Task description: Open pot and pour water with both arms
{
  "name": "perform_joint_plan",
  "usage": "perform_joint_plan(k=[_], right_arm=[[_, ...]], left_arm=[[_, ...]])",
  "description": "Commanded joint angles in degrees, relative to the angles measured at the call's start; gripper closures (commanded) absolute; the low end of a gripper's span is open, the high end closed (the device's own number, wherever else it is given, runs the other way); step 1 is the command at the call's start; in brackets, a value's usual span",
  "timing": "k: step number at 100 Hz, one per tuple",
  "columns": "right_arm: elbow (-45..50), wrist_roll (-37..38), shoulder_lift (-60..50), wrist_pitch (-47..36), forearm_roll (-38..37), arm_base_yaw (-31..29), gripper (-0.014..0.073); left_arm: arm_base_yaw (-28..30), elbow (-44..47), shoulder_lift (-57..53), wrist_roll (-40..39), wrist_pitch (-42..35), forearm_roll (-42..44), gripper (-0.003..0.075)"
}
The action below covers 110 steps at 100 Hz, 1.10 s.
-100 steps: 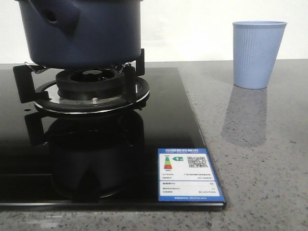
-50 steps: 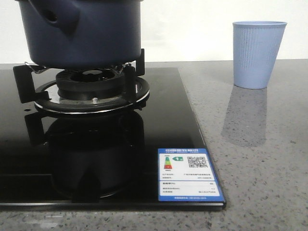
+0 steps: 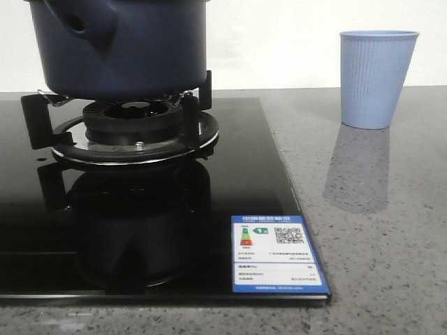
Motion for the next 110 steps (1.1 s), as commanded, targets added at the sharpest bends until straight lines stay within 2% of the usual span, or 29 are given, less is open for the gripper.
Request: perform_joint_plan(k=[1, 8, 13, 25, 30, 41, 59, 64, 72, 87, 110], right_arm=[[-0.01, -19.13, 1.83, -0.23, 24.71, 1.02, 0.0650], [1.44, -31.56, 1.95, 2.84, 41.26, 2.77, 0.0650], [2.08, -38.87, 1.54, 5.62, 48.19, 4.80, 0.0650], [2.21, -50.85, -0.75, 11.05, 48.91, 11.68, 0.0650], [2.26, -53.15, -1.95, 11.87, 49.69, 13.92, 0.0650], [4.73, -53.76, -4.58, 11.74, 50.55, 15.12, 0.0650], [11.46, -53.14, -10.96, 10.50, 53.93, 13.34, 0.0650], [11.27, -53.00, -13.19, 15.04, 55.08, 12.95, 0.0650], [11.37, -53.00, -16.77, 17.80, 55.21, 12.46, 0.0650], [11.37, -51.81, -16.68, 21.34, 55.71, 12.26, 0.0650], [11.37, -51.81, -16.68, 21.37, 53.74, 12.26, 0.0650]], left_arm=[[0.08, 1.96, -1.57, -0.55, -4.11, -0.30, 0.0739], [0.08, 1.96, -1.57, -0.55, -4.11, -0.30, 0.0739], [0.08, 1.96, -1.57, -0.55, -4.11, -0.30, 0.0739], [0.08, 1.96, -1.57, -0.55, -4.11, -0.30, 0.0739], [0.08, 1.96, -1.57, -0.55, -4.11, -0.30, 0.0739], [0.08, 1.96, -1.57, -0.55, -4.11, -0.30, 0.0739], [0.08, 1.96, -1.57, -0.55, -4.11, -0.30, 0.0739], [0.08, 1.96, -1.57, -0.55, -4.11, -0.30, 0.0739], [0.08, 1.96, -1.57, -0.55, -4.11, -0.30, 0.0739], [0.08, 1.96, -1.57, -0.55, -4.01, -0.30, 0.0739], [0.08, 1.96, -1.57, -0.55, -4.01, -0.30, 0.0739]])
